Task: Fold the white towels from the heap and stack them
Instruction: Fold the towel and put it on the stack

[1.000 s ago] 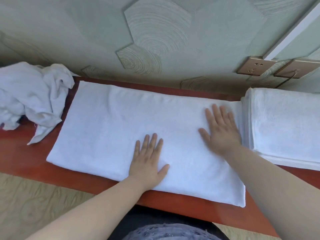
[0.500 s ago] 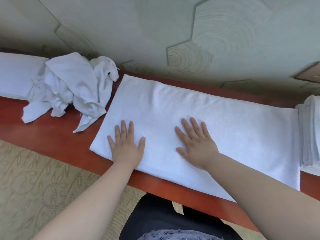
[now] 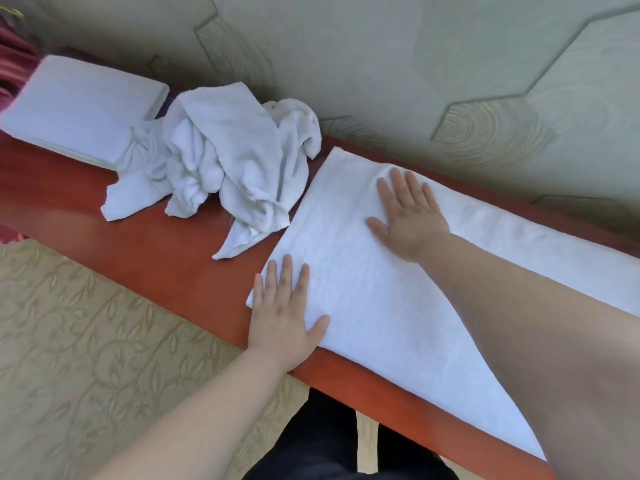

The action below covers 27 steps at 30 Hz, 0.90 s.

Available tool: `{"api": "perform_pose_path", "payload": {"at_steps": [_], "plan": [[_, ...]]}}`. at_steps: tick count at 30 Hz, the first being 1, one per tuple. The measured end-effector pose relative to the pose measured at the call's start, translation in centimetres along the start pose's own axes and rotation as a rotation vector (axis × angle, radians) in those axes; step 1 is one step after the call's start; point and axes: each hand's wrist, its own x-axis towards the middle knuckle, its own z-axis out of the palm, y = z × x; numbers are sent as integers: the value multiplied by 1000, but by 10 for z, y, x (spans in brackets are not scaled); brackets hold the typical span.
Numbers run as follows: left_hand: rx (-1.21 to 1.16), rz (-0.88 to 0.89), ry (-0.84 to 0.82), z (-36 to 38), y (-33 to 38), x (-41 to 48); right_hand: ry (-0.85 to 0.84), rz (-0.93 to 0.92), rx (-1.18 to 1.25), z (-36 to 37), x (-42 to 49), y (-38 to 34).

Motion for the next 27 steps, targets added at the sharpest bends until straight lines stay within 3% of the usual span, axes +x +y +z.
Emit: {"api": "perform_pose_path", "payload": {"at_steps": [3, 7, 12, 15, 18, 20, 24, 27], "plan": [[-44, -75, -8, 0, -1, -1, -14, 15, -29, -15, 22, -12], [-137, -152, -3, 5, -19, -10, 22, -149, -69, -11, 30, -47], [-204, -224, -23, 4, -45, -19, 5, -2, -64, -18, 62, -68], [-313, -234, 50, -3, -49, -21, 1, 64, -16, -28, 81, -74], [-458, -337, 175, -16, -51, -25, 96, 121, 89, -43, 91, -84], [-594, -444, 107, -28, -54, -25, 148, 164, 102, -58, 98, -91], [-791, -566, -31, -40, -66, -22, 7, 246, 92, -89, 115, -92], [-916, -546, -41, -37, -70, -21, -138, 150, 19, -103, 124, -88]]}}
